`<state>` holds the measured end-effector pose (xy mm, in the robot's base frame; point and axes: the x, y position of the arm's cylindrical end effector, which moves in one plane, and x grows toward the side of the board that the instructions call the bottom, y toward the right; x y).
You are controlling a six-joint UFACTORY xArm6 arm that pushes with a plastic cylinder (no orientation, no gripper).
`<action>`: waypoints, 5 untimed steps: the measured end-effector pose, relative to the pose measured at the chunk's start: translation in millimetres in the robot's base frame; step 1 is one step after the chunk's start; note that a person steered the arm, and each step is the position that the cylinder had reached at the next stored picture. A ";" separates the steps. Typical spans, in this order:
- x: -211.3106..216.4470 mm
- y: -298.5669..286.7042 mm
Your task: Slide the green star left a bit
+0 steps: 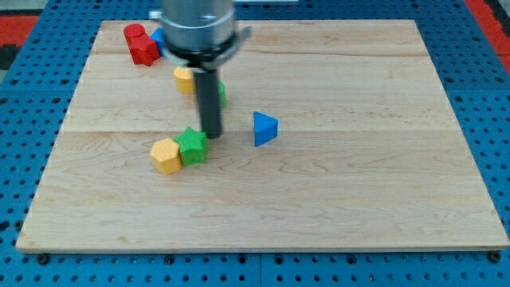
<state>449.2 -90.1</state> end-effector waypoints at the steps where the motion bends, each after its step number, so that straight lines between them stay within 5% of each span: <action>1: 10.8 -52.3; 2: 8.3 -62.7; 5: -4.3 53.9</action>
<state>444.9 -36.2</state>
